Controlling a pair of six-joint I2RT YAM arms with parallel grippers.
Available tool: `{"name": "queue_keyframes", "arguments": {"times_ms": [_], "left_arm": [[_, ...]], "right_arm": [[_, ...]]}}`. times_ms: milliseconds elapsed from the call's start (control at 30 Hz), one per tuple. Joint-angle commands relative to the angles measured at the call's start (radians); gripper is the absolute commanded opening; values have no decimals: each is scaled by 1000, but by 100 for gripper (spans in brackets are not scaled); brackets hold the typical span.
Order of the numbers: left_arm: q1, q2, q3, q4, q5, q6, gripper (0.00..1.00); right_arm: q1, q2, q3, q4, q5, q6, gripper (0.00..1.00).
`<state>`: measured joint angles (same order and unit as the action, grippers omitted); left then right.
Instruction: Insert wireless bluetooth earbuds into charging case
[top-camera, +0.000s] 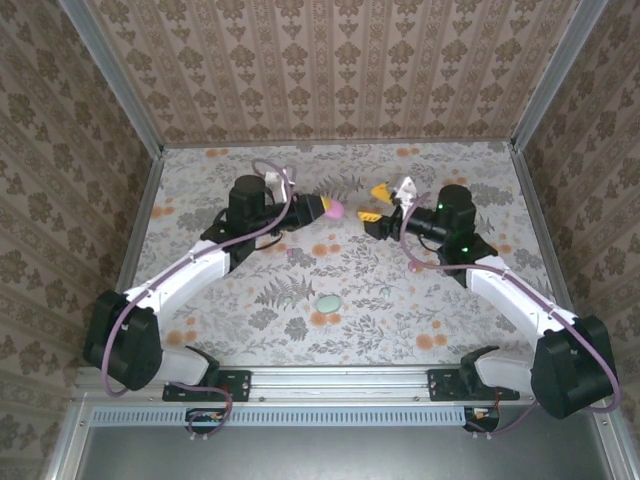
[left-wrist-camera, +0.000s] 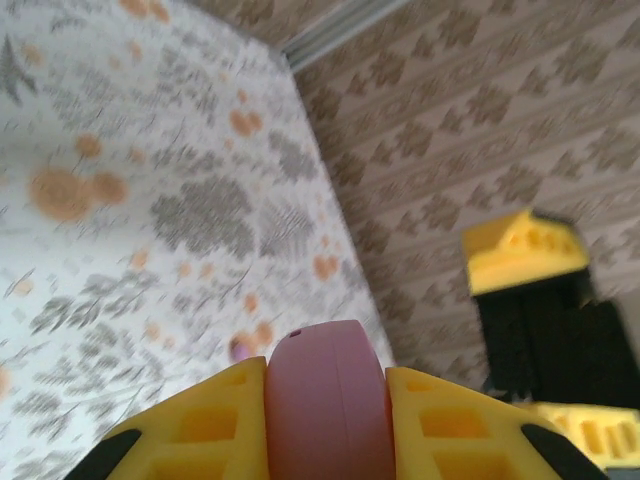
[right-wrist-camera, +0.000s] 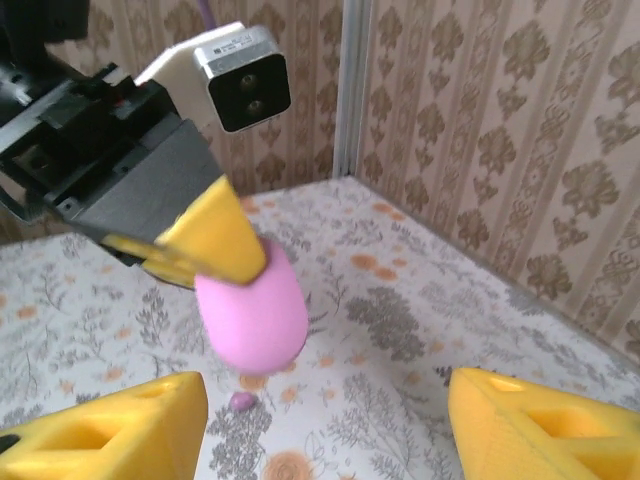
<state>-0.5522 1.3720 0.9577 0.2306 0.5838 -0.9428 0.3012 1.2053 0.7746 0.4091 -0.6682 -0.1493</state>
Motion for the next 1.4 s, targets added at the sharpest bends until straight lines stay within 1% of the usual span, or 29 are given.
{"name": "queue_keyframes", "arguments": {"times_ms": [0,100,167,267,333,400,433,567,700,800,1033,1167,1233,1367], "left_arm": [[14,26,83,137,22,-196,3],[16,46,137,144,30,-240,3],[17,50,159,138,31,-252,3],[21,54,176,140,49,-249,4],[24,54,178,145,51,-248,4],[28,58,179,172,51,-259,4],[27,61,181,181,83,-265,5],[29,74,200,193,111,-263,5],[32,79,201,217,114,-276,5],[37,84,195,234,113,-289,5],[47,95,194,252,127,-306,6],[49,96,193,250,128,-302,6],[51,96,190,253,128,-304,6],[55,92,191,253,129,-304,6]], "right_arm": [[-26,-5,51,4,-160,56,66],[-28,34,111,5,-205,16,66],[-28,75,161,-3,-212,11,66],[-33,129,214,40,-177,24,65],[-39,165,249,66,-215,27,65],[-43,218,301,49,-251,27,65],[-42,245,327,47,-273,26,65],[-42,327,411,98,-391,87,65],[-37,365,459,47,-400,75,64],[-33,379,464,51,-421,68,61],[-21,410,498,26,-402,48,58],[-12,428,529,28,-401,58,53],[-9,437,540,15,-397,56,53],[-7,444,541,14,-397,44,58]]}}
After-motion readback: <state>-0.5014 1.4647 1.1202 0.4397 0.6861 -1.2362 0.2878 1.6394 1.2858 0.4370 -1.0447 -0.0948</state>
